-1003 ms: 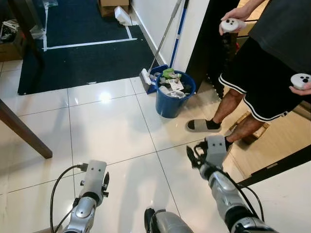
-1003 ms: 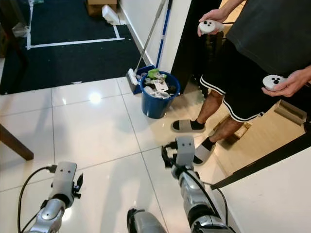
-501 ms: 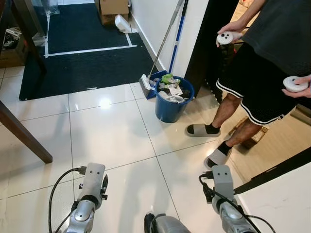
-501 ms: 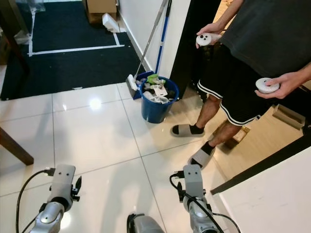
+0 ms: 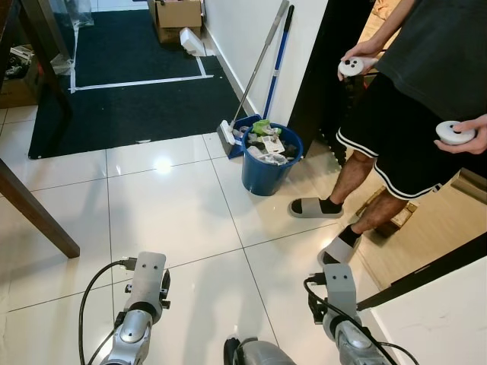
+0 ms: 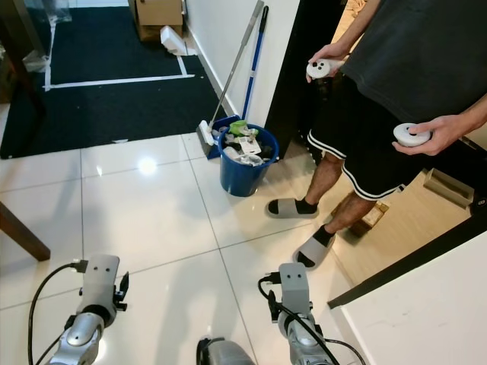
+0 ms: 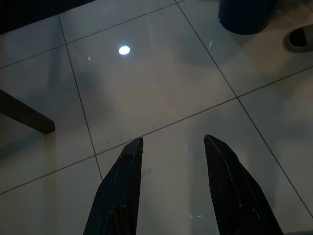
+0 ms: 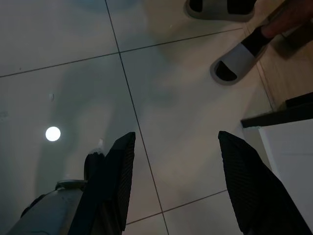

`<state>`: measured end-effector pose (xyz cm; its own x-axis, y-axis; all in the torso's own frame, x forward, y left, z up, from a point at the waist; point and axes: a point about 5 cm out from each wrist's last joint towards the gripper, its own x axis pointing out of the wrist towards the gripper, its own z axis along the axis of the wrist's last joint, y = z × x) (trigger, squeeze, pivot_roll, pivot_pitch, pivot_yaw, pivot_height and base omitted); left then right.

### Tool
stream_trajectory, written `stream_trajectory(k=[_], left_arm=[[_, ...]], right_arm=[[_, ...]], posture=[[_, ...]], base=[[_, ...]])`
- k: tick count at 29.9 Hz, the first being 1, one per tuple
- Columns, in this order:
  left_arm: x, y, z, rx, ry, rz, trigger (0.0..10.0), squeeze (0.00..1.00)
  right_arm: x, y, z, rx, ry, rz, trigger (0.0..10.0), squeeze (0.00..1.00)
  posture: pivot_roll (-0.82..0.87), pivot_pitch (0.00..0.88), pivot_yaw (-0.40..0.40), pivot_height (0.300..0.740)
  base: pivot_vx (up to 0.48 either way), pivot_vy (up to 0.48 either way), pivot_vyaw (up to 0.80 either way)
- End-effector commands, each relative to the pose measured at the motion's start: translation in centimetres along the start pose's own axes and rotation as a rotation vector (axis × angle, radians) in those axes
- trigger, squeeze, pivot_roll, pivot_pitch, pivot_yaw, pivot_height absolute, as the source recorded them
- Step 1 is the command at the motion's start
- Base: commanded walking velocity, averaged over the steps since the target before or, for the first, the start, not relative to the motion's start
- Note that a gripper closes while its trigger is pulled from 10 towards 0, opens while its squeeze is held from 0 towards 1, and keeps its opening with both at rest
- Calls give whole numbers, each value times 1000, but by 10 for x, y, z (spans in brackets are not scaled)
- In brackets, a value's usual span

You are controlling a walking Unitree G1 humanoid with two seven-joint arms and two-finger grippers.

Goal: Setting the table

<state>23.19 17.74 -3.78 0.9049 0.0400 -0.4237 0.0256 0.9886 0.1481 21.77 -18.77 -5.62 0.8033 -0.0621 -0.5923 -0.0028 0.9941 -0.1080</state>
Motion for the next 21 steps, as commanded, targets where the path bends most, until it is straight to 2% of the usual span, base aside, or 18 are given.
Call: stream_trajectory(k=[1, 5, 12, 16, 21], left_arm=[[-2, -3, -4, 2, 11, -4, 10000, 0], [-1, -5, -3, -2, 19, 0, 10000, 0], [4, 4, 4, 57, 13, -38, 10000, 0], [8, 12, 9, 82, 13, -39, 10000, 0], [10, 12, 11, 62, 18, -43, 10000, 0]], right_arm=[[-2, -4, -6, 1, 22, -15, 10000, 0], [-1, -7, -3, -2, 14, -17, 10000, 0], [-2, -1, -7, 66, 18, -65, 10000, 0], [-5, 4, -13, 97, 26, -76, 10000, 0], [-7, 7, -16, 103, 25, -75, 10000, 0]], posture=[[46, 26, -26, 740], [48, 18, -23, 740], [76, 20, 87, 740], [79, 22, 105, 740], [75, 27, 96, 740]], base=[[0, 0, 0], [0, 0, 0], [0, 0, 0], [0, 0, 0], [0, 0, 0]])
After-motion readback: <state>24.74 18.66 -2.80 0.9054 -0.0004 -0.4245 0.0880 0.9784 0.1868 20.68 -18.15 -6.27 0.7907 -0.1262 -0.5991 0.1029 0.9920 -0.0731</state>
